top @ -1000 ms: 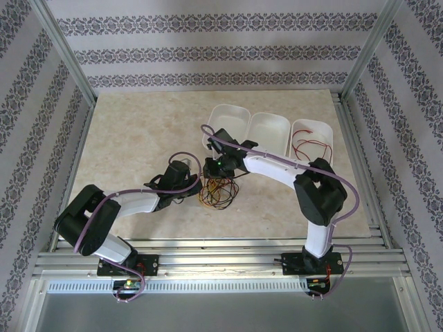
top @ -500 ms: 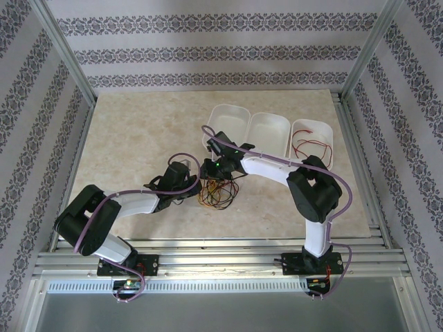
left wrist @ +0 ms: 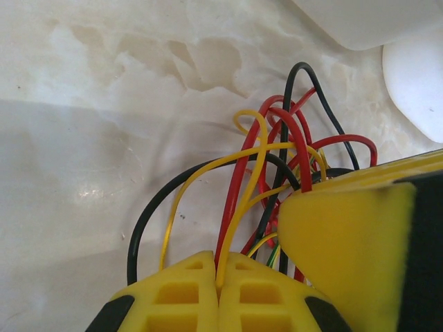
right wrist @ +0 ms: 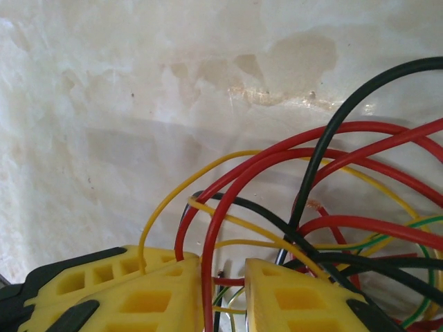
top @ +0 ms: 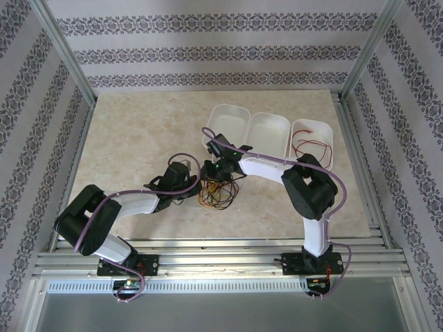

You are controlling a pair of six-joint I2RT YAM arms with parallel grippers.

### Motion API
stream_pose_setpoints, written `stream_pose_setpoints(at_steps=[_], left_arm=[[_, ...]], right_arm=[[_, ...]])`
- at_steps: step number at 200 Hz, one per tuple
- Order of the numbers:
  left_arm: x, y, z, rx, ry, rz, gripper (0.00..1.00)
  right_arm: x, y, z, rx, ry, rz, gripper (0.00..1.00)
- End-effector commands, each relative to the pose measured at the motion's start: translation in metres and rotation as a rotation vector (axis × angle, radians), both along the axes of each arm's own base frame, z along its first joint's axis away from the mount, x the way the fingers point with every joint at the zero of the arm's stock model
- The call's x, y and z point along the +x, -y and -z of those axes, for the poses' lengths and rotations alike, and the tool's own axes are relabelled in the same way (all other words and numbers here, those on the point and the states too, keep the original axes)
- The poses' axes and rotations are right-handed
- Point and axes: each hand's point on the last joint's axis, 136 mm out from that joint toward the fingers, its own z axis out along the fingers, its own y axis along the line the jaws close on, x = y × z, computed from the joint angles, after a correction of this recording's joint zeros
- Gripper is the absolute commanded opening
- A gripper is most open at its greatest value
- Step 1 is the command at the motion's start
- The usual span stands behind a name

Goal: Untangle the cables

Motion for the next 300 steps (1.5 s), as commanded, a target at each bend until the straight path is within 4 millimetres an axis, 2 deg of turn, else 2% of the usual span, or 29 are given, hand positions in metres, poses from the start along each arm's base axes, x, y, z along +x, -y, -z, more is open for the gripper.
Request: stream_pose_setpoints(at_steps=[1, 50, 91, 183, 300], left_arm=[[0.003, 0.008, -0.007, -0.04, 0.029, 0.012, 0.0], [0.003, 0.006, -0.004, -0.037, 0.025, 0.0, 0.0], [0.004, 0.005, 0.0, -0.037, 0.018, -0.019, 0.0], [0.005, 0.007, 0.006, -0.05, 0.008, -0.021, 0.0], [0.006, 0.01, 0.007, -0.056, 0.003, -0.016, 0.0]], right_arm=[[0.003, -0.002, 0.007, 0.011, -0.02, 0.013, 0.23], [0.004, -0.002, -0.006, 0.031, 0.007, 0.002, 0.08], [0.003, -0.005, -0.034, 0.082, 0.081, -0.021, 0.0], [0.001, -0.001, -0.094, 0.17, 0.234, -0.038, 0.0], [-0.006, -0.001, -0.16, 0.254, 0.408, -0.074, 0.0]])
